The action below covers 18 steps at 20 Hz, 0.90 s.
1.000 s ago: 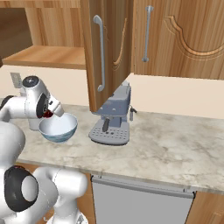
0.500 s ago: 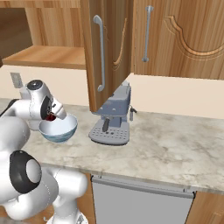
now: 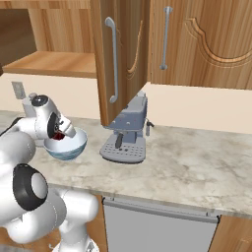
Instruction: Open the cabinet. Pick the peach and pear from the cabinet and place them into the bowl. Then close the cabinet.
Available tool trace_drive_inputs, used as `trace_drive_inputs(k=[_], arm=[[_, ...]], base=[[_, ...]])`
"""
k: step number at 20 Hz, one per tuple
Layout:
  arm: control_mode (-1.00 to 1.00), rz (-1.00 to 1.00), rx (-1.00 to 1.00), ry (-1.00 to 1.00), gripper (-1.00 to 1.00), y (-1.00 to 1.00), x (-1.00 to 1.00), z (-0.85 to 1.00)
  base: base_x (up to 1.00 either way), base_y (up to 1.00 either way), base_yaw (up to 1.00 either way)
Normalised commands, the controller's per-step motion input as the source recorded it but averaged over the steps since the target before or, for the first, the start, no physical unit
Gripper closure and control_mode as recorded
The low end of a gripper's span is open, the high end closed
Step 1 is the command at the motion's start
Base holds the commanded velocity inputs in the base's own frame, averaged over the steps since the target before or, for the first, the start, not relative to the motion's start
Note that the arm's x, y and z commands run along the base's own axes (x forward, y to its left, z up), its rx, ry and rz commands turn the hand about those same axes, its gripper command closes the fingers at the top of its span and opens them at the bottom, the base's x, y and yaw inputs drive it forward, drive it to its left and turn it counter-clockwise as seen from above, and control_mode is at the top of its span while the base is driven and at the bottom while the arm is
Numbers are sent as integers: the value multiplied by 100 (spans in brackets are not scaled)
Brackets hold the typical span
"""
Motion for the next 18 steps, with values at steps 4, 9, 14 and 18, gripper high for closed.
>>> trace_drive_inputs(k=[4, 9, 14, 18], arm=[[-100, 0, -4, 0, 100, 0, 9, -25], [-100, 0, -2, -9, -100, -3, 6, -12], [-100, 0, 0, -3, -100, 0, 0, 4], [-100, -2, 0, -21, -100, 0, 0, 49]], base=[[0, 0, 0], [0, 0, 0], [0, 0, 0], [0, 0, 0]])
